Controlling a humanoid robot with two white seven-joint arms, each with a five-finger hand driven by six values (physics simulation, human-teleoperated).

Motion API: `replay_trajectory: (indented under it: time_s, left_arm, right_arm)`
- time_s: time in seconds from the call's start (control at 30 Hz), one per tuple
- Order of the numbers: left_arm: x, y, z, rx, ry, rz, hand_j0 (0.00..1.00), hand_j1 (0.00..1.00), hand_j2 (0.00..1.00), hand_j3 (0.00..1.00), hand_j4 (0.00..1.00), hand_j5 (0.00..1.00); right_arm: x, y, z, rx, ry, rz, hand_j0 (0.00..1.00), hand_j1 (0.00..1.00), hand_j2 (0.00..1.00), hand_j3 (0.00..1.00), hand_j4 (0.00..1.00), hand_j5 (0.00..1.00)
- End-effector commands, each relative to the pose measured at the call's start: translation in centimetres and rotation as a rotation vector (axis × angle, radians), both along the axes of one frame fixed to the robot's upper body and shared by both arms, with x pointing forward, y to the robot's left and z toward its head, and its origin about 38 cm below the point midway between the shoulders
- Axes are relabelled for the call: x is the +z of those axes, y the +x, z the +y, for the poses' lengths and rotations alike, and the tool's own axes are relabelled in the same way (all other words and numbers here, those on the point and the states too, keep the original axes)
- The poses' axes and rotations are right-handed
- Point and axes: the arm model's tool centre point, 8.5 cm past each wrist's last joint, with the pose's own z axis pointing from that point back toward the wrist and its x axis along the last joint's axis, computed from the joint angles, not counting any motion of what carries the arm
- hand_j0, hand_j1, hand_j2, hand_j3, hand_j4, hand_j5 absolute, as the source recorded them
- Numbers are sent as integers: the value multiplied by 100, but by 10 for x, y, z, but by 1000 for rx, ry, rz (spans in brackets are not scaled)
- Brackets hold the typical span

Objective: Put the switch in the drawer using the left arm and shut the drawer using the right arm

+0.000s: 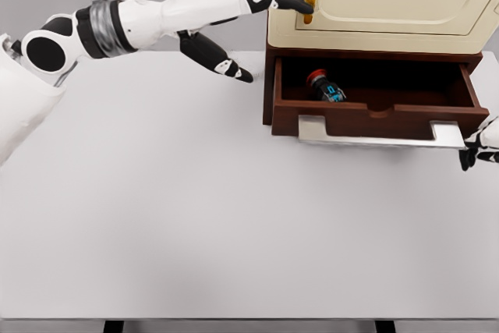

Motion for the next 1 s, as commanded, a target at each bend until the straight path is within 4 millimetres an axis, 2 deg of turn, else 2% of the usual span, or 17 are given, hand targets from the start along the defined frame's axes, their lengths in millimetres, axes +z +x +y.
replay_trajectory:
  time_s: [0.0,0.17,0.23,0.6,0.97]
  left_arm:
    - [1,2,16,31,12,3,99,99,99,99,99,99]
    - [-7,4,21,46,22,20,100,100,100,100,100,100]
    - [-6,4,29,61,31,19,100,100,100,100,100,100]
    - [-5,6,46,94,48,17,100,100,100,100,100,100]
    - [-4,6,51,104,54,16,100,100,100,100,100,100]
  right_arm:
    - [-2,1,5,0,55,-6,44,44,44,44,44,44]
    - [-4,4,8,0,73,-9,44,44,44,44,44,44]
    - [-2,7,8,-1,76,-18,44,44,44,44,44,44]
    - [0,15,5,-19,91,-35,44,44,44,44,44,44]
    - [-4,24,-19,-109,104,-36,45,45,45,45,45,45]
